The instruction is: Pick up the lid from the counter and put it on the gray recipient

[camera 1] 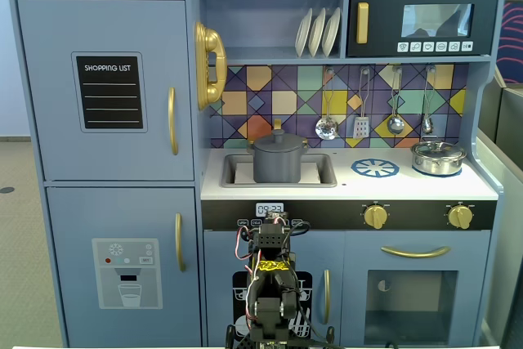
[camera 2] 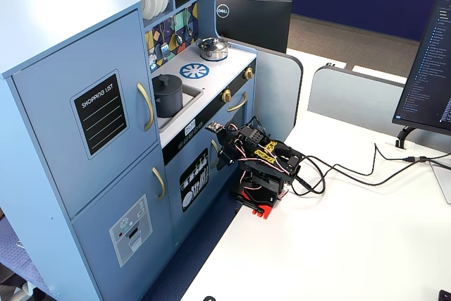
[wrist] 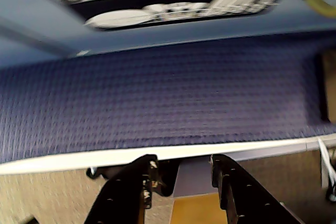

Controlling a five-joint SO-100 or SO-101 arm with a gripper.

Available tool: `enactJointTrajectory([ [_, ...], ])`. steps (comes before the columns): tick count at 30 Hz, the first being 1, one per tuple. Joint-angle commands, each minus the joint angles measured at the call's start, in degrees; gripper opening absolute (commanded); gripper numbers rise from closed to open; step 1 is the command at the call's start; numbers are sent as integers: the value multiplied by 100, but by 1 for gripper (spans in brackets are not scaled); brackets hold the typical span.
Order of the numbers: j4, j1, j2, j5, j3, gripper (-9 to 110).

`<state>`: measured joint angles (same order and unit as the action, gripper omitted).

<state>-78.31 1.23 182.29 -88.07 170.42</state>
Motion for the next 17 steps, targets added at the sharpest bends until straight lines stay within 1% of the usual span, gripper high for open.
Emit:
enactJointTrajectory([
  [1,-940,325,-18,149,158,5],
  [17,-940,325,-18,149,158,6],
])
